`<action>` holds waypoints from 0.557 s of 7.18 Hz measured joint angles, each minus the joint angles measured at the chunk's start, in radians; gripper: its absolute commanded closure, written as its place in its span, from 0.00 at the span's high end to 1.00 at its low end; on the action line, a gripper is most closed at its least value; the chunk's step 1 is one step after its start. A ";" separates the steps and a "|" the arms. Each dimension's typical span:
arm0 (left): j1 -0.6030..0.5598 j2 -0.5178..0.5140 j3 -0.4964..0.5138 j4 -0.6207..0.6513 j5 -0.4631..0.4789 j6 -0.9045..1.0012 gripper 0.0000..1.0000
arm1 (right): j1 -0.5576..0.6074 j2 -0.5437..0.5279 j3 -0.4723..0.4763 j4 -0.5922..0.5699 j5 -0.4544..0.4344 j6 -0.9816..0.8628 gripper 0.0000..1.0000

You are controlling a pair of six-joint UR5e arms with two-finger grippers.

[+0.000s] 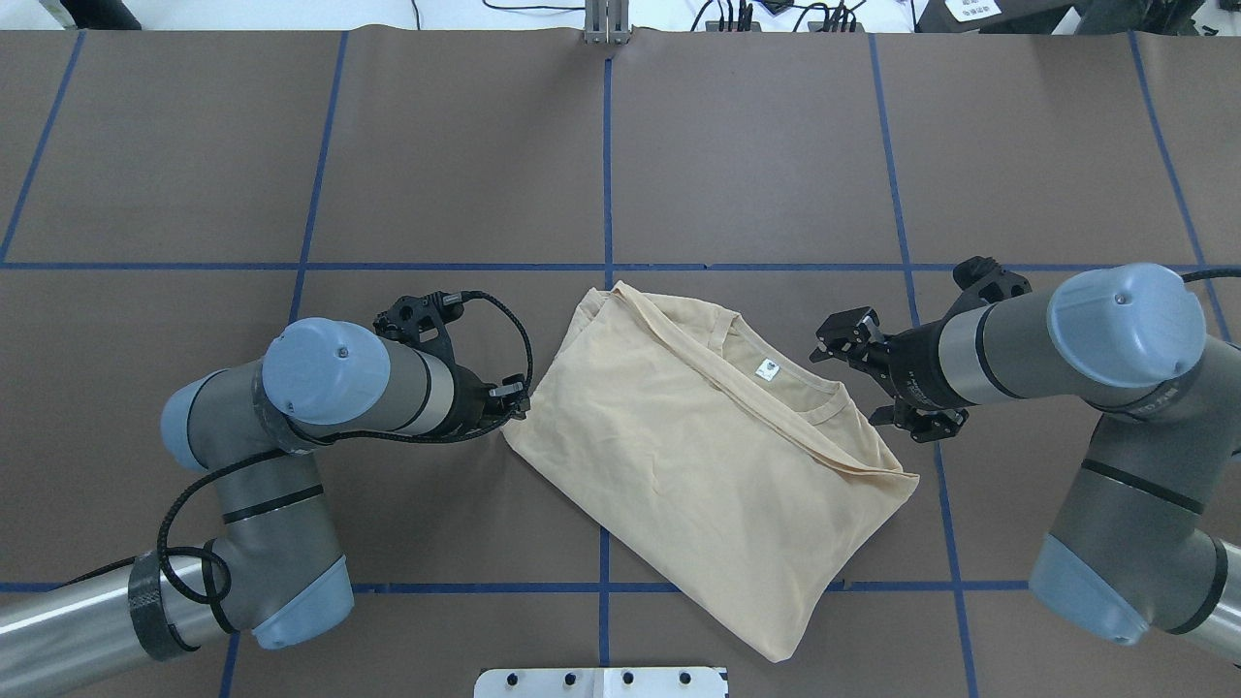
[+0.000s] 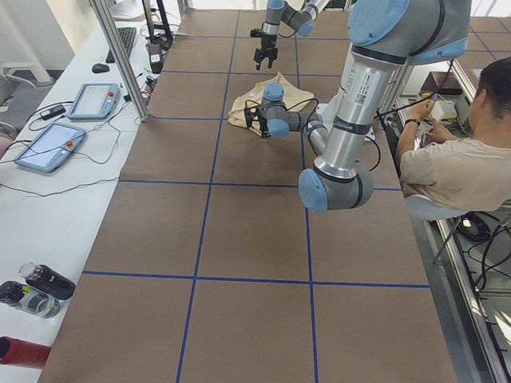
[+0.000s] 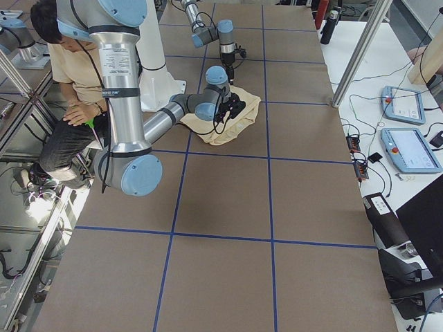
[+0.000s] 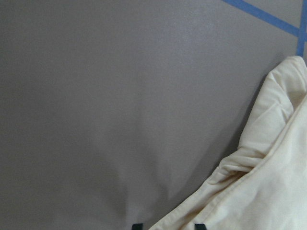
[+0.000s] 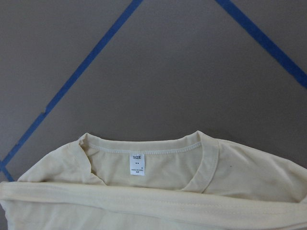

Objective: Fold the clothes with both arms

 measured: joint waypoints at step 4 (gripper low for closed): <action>0.001 -0.001 0.017 0.000 0.001 0.004 0.18 | 0.000 0.000 -0.006 0.002 0.000 -0.001 1.00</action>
